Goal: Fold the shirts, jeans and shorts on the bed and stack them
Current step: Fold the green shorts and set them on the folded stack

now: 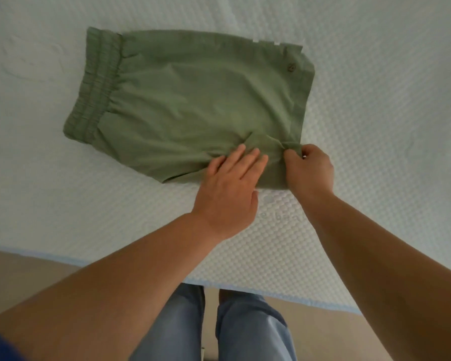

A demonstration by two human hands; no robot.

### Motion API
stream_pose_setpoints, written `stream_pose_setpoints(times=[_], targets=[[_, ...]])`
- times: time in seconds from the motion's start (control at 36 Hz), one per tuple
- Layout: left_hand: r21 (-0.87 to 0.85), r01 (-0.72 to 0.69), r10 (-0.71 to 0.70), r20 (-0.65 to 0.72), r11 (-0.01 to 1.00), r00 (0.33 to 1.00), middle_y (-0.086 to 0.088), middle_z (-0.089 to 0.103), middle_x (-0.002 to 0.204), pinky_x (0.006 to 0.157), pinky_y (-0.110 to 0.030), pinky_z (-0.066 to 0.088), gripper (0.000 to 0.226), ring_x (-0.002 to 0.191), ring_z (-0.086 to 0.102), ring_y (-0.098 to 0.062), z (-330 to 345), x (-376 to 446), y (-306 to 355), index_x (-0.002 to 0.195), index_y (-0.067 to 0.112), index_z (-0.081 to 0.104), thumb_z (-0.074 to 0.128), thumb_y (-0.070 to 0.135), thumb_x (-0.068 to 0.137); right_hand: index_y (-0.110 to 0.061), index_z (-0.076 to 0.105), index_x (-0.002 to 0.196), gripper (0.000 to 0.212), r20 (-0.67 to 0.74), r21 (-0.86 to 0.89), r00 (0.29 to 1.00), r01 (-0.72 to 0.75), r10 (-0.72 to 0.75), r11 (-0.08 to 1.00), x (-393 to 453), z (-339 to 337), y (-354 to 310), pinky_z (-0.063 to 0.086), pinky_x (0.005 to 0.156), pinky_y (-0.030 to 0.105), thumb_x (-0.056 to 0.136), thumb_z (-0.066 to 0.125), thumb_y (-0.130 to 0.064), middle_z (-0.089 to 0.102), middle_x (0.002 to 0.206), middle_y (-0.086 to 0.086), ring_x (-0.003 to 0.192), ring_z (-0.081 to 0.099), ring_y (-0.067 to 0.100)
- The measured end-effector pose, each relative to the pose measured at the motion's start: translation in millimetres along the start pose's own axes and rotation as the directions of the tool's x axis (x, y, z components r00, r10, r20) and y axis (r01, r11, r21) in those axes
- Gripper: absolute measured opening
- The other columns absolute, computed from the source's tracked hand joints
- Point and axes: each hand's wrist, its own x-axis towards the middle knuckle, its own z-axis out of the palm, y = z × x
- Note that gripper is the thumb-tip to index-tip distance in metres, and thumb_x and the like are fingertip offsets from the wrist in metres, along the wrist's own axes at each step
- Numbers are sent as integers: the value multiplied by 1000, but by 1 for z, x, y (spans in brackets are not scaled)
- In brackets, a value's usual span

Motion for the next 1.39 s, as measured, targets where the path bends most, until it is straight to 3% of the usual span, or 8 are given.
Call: stream_pose_setpoints(times=[0.19, 0.42, 0.61, 0.92, 1.08, 1.19, 1.28, 1.39], targets=[[238, 38, -71, 128, 970, 989, 7, -2, 158, 109, -52, -20, 75, 144, -12, -14, 26, 12, -13, 150, 20, -1, 35, 51, 91, -26, 51, 94, 18, -4, 63, 1000, 6, -6, 998, 1, -4, 4, 38, 54, 22, 84, 55, -39, 56, 82, -13, 72, 53, 3], [108, 132, -136, 35, 985, 990, 8, 19, 156, 112, -46, -9, 81, 144, 12, -11, 23, 20, -10, 149, 26, 18, 55, 49, 81, -21, 50, 119, 55, 46, 159, 998, -59, 52, 986, -2, -17, 6, 38, 62, 18, 76, 65, -51, 54, 97, -15, 86, 53, 3], [177, 193, -197, 2, 965, 980, 3, 20, 155, 106, -50, 8, 90, 137, 24, -15, 21, 30, -6, 148, 27, 18, 59, 55, 73, -17, 62, 71, 23, 257, 127, 964, -109, 74, 986, 16, -29, -14, 55, 80, 41, 77, 72, -37, 68, 80, 2, 81, 66, 22], [222, 190, -189, -23, 956, 982, 1, 37, 145, 100, -49, 12, 88, 128, 27, -20, 9, 37, 6, 141, 26, 35, 59, 66, 67, -23, 61, 83, 11, 240, 253, 970, -35, -27, 967, 4, -18, -17, 54, 75, 36, 78, 69, -29, 67, 87, 1, 87, 64, 20], [-178, 224, -210, 95, 958, 973, 7, 54, 128, 92, -34, 32, 69, 116, 41, -24, -20, 47, -2, 134, 26, 44, 63, 42, 70, -39, 57, 85, 17, 226, 306, 948, 148, -223, 940, -10, -10, -43, 51, 54, 18, 80, 65, -25, 67, 73, -15, 67, 65, 1], [-845, 437, -141, 413, 308, 900, -5, 66, 108, 89, -30, 50, 46, 98, 60, -19, -69, 46, -32, 117, 21, 59, 48, 4, 76, -31, 58, 90, 16, 218, 259, 941, 201, -260, 945, -28, 1, -76, 54, 56, 30, 79, 60, -19, 68, 82, 2, 66, 64, 13], [-811, 538, -69, 565, -232, 822, -6, 59, 90, 76, -30, 45, 43, 75, 54, -17, -92, 37, -62, 117, 9, 59, 41, 20, 80, -23, 53, 96, 19, 204, 125, 923, 305, -325, 944, -47, 20, -105, 48, 42, 20, 78, 57, -18, 65, 74, 3, 56, 60, 9], [-797, 527, 9, 549, -297, 836, -11, 64, 102, 89, -35, 47, 57, 95, 60, -25, -113, 27, -100, 110, 8, 65, 50, 53, 79, -23, 44, 108, 31, 262, -33, 881, 416, -394, 909, -78, 55, -145, 53, 48, 24, 80, 56, -21, 60, 72, -2, 59, 61, 13]])
